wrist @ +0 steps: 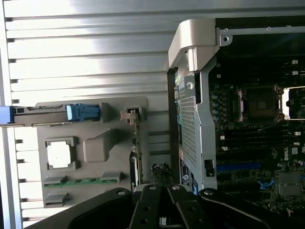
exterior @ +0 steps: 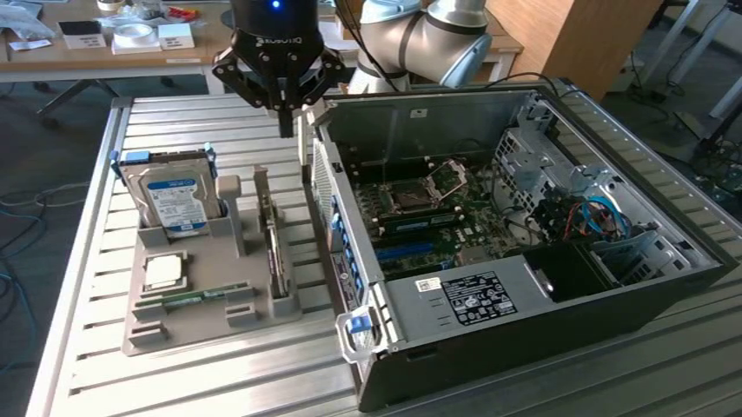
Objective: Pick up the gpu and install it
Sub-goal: 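Reach for the gpu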
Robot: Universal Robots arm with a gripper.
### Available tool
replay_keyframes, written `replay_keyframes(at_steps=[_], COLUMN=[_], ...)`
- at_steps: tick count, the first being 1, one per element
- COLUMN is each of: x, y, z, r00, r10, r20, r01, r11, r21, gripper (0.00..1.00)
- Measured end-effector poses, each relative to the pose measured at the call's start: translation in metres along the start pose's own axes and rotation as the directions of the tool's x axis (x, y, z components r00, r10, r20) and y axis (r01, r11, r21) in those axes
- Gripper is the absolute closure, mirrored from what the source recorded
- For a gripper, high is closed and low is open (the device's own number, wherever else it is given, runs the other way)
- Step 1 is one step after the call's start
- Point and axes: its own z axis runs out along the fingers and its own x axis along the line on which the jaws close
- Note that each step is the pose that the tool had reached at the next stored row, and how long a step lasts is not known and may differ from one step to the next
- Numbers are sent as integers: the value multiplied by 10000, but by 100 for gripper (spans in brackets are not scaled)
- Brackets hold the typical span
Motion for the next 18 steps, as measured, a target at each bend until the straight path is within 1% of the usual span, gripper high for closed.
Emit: replay_keyframes(at_steps=[4,12,16,18], x=[47,205,250,254], y=[-4,-15,-19,-19], z=[-1,-1,0,0], r00=[10000,10000,10000,10000], r10=[-2,-1,-1,-2], r20=[0,0,0,0], r01=[2,1,1,2], r11=[10000,10000,10000,10000], r21=[0,-1,-1,-1], gripper=[89,89,89,89])
